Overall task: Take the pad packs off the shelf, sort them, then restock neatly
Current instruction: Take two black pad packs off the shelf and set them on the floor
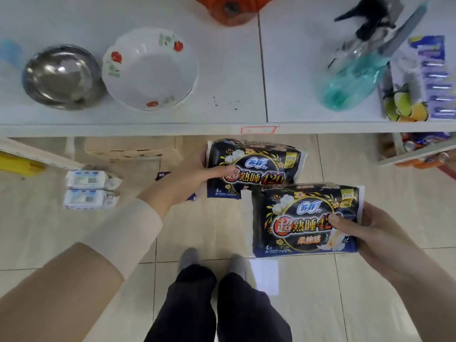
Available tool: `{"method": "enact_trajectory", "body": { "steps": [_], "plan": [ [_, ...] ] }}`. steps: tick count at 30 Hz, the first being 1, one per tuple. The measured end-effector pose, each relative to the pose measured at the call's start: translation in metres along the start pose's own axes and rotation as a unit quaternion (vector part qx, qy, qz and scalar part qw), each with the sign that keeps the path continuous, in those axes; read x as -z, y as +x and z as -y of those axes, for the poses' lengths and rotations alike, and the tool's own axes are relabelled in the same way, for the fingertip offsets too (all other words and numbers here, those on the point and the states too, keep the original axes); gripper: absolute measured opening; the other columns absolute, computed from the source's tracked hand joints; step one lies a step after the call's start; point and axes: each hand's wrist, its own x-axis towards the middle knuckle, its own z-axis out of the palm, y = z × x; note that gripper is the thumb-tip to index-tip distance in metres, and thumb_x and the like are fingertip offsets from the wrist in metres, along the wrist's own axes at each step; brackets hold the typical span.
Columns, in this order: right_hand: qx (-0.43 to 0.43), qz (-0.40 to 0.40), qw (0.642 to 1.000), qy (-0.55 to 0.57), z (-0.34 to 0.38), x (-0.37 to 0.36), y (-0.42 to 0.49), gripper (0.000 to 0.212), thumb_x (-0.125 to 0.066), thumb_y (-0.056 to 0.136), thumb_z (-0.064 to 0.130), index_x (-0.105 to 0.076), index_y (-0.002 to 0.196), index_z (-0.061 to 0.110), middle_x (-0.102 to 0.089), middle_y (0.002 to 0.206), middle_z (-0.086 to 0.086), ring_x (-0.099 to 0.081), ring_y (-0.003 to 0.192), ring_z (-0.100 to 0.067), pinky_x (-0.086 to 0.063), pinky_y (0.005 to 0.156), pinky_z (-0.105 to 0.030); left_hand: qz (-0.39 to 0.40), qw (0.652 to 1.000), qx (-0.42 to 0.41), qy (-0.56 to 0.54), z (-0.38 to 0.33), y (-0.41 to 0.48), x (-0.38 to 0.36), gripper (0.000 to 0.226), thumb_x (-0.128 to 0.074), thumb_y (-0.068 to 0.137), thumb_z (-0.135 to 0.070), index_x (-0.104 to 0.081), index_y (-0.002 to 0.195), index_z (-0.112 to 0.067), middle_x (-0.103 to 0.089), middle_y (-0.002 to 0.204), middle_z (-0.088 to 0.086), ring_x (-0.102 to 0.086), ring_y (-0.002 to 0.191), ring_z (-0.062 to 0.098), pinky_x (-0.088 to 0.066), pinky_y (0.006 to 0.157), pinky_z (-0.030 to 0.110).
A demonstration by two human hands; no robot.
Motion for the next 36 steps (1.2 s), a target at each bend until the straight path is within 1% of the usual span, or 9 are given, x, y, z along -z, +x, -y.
{"method": "enact_trajectory", "body": {
  "steps": [5,10,18,21,24,28,30,33,36],
  "plan": [
    [0.016,-0.007,1.0,-0.001,-0.08,0.012,0.091,0.091,-0.092,0.03,0.044,-0.063,0.106,0.005,-0.07,0.104,-0.014,-0.069,0.093,-0.03,-0.056,0.066,-0.029,0.0,1.0,-0.009,0.008,0.086,0.084,0.022,0.063,-0.08,0.056,-0.037,-0.054,0.111,-0.024,-0.066,0.115,0.003,-0.063,0.108,0.021,-0.045,0.099,0.042],
    [0.017,-0.004,1.0,-0.003,-0.169,0.015,0.18,0.096,-0.093,0.028,0.042,-0.061,0.111,0.006,-0.07,0.105,-0.014,-0.069,0.093,-0.029,-0.056,0.066,-0.028,0.0,1.0,0.008,0.012,0.168,0.162,0.043,0.043,-0.069,0.078,-0.007,-0.05,0.115,-0.016,-0.064,0.116,0.009,-0.064,0.103,0.02,-0.05,0.093,0.037],
    [0.032,0.029,0.998,-0.044,-0.295,0.01,0.312,0.087,-0.092,0.033,0.043,-0.063,0.11,0.013,-0.071,0.103,-0.01,-0.069,0.093,-0.025,-0.057,0.071,-0.032,-0.009,0.993,-0.012,0.119,0.275,0.269,0.093,0.055,-0.071,0.075,-0.001,-0.041,0.118,-0.018,-0.059,0.112,0.001,-0.061,0.102,0.012,-0.051,0.088,0.027],
    [0.033,0.039,0.998,-0.048,-0.324,0.006,0.349,0.068,-0.083,0.056,0.02,-0.057,0.117,0.007,-0.071,0.102,-0.011,-0.069,0.091,-0.027,-0.056,0.066,-0.034,-0.003,0.986,-0.024,0.167,0.296,0.293,0.112,0.059,-0.074,0.072,-0.002,-0.041,0.118,-0.02,-0.057,0.112,-0.001,-0.059,0.101,0.008,-0.052,0.086,0.025],
    [0.043,0.041,0.997,-0.058,-0.346,-0.002,0.376,0.054,-0.071,0.064,0.001,-0.057,0.116,0.006,-0.072,0.1,-0.011,-0.07,0.088,-0.027,-0.056,0.062,-0.035,0.001,0.975,-0.029,0.219,0.31,0.311,0.125,0.059,-0.076,0.072,-0.007,-0.043,0.119,-0.02,-0.057,0.114,0.0,-0.059,0.103,0.01,-0.052,0.086,0.026],
    [0.045,0.03,0.996,-0.069,-0.371,-0.012,0.397,0.066,-0.08,0.058,-0.001,-0.054,0.118,0.008,-0.072,0.101,-0.009,-0.07,0.088,-0.024,-0.055,0.058,-0.033,-0.008,0.961,-0.038,0.274,0.322,0.322,0.134,0.059,-0.078,0.071,-0.013,-0.044,0.119,-0.021,-0.058,0.114,0.003,-0.059,0.102,0.012,-0.053,0.086,0.029],
    [0.051,0.015,0.996,-0.069,-0.38,-0.015,0.402,0.071,-0.081,0.054,0.003,-0.053,0.118,0.019,-0.07,0.105,-0.004,-0.069,0.091,-0.019,-0.053,0.057,-0.025,-0.005,0.952,-0.046,0.302,0.325,0.324,0.138,0.058,-0.078,0.071,-0.015,-0.044,0.117,-0.023,-0.057,0.114,0.004,-0.058,0.102,0.013,-0.053,0.084,0.028],
    [0.075,0.006,0.996,-0.057,-0.385,-0.021,0.407,0.073,-0.078,0.062,-0.008,-0.051,0.115,0.034,-0.065,0.111,0.004,-0.067,0.094,-0.014,-0.055,0.065,-0.023,0.0,0.933,-0.057,0.354,0.327,0.325,0.143,0.058,-0.078,0.071,-0.017,-0.042,0.116,-0.024,-0.057,0.114,0.01,-0.057,0.103,0.018,-0.051,0.087,0.031],
    [0.097,0.007,0.994,-0.048,-0.387,-0.025,0.412,0.065,-0.074,0.064,-0.009,-0.053,0.109,0.033,-0.064,0.115,0.0,-0.066,0.097,-0.015,-0.056,0.068,-0.028,0.012,0.926,-0.071,0.37,0.327,0.326,0.145,0.057,-0.078,0.072,-0.014,-0.041,0.114,-0.022,-0.056,0.11,0.004,-0.055,0.097,0.011,-0.048,0.082,0.018]
  ]
}}
